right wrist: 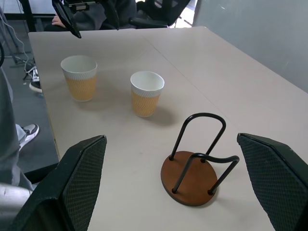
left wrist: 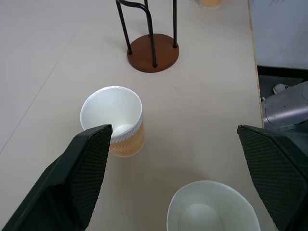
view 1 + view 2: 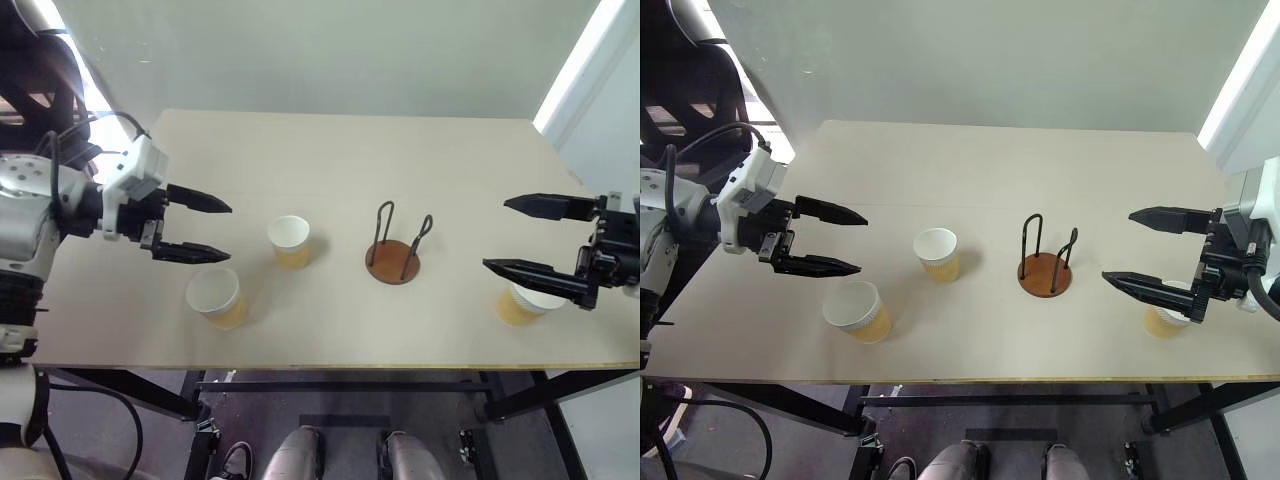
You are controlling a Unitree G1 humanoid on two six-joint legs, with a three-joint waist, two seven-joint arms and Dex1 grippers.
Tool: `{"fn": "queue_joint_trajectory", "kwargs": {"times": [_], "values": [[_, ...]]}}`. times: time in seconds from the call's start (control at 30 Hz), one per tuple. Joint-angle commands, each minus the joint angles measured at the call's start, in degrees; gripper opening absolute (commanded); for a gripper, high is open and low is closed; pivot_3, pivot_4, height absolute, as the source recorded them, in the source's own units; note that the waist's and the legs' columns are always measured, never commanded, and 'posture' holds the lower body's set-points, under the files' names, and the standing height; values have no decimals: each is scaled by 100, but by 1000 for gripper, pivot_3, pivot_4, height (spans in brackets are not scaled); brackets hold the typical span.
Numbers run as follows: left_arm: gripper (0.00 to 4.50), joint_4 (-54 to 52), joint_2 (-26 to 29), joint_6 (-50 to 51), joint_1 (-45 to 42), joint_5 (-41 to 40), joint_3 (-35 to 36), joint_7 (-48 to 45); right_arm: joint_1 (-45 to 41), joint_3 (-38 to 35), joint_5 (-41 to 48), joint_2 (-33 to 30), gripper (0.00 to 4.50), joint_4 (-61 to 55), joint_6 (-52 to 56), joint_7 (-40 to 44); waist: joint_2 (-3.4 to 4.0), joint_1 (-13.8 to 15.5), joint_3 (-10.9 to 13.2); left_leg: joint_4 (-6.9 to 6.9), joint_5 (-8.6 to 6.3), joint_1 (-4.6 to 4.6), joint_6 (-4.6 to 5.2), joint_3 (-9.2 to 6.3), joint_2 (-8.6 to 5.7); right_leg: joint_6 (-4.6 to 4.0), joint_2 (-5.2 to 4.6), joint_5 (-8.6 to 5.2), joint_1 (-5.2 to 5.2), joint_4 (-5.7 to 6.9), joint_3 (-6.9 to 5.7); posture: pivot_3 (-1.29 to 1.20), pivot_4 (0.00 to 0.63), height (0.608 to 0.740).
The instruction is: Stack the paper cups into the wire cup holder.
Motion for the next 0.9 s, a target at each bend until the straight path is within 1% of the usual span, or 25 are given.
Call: {"fn": "queue_joint_trajectory", "kwargs": {"times": [0.03,0.53,0.73,0.9], "values": [[4458,-95,81,21,-99,1,194,-157,-57,-198,87,-80,4500,-68,-23,46,0,0,0,0,0,0,0,0,0,0,0,0,0,0,0,0,150,740],[4458,-28,210,-7,-175,-140,216,-157,-56,-267,283,-106,4500,-138,100,-16,0,0,0,0,0,-1,-1,0,0,0,0,0,0,-1,0,0,150,740],[4458,16,175,1,-325,-173,167,-157,-63,-254,318,-50,4500,-165,110,-119,0,0,0,0,-1,0,0,0,0,0,0,0,0,-1,0,0,150,740],[4458,23,112,4,-423,-227,119,-157,68,-383,359,-42,4500,-246,169,-179,0,1,0,-2,-1,-1,-1,0,0,0,0,0,0,-1,0,0,150,740]]}}
